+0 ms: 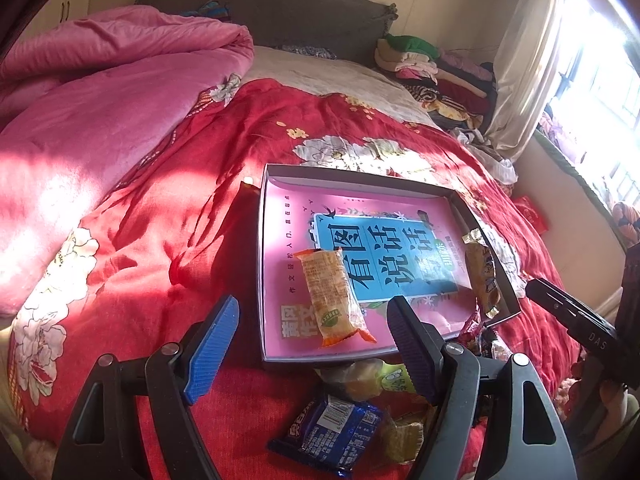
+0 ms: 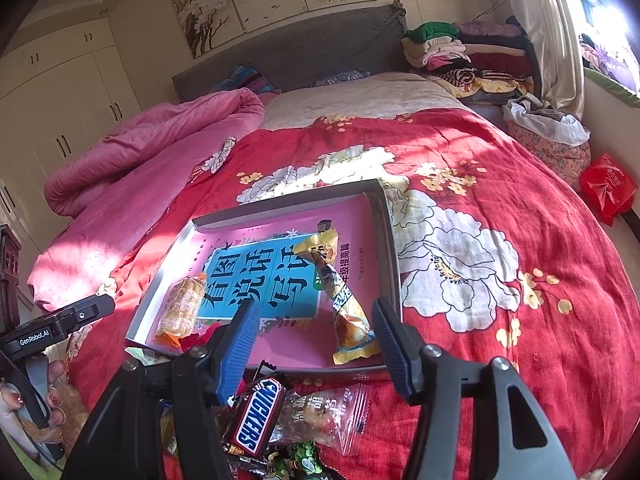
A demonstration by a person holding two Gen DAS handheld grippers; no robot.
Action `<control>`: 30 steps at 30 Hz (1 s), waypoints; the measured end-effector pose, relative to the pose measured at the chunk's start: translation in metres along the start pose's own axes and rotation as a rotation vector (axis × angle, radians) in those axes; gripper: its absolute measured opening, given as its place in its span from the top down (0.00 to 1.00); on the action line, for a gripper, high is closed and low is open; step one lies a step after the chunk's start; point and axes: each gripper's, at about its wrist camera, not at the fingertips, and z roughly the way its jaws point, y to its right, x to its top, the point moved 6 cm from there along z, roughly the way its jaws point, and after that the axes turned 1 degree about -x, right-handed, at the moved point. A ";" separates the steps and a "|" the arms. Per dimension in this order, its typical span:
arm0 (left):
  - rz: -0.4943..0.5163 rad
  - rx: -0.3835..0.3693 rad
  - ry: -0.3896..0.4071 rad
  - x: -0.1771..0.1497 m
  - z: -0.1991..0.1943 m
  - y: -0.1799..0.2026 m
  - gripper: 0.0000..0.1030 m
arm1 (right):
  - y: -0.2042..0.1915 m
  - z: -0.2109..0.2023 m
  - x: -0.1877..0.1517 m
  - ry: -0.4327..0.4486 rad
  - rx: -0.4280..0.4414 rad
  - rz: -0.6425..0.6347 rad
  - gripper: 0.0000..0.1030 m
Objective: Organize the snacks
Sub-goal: 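Move both tools back toward the remaining snack pile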
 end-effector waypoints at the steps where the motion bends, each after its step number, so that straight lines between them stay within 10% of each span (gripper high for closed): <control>1: 0.001 -0.003 -0.002 -0.001 -0.001 0.000 0.24 | -0.001 -0.001 -0.001 -0.001 0.002 -0.003 0.43; 30: 0.050 0.018 -0.046 -0.027 -0.010 0.004 0.24 | -0.015 -0.008 -0.025 -0.047 0.042 -0.032 0.43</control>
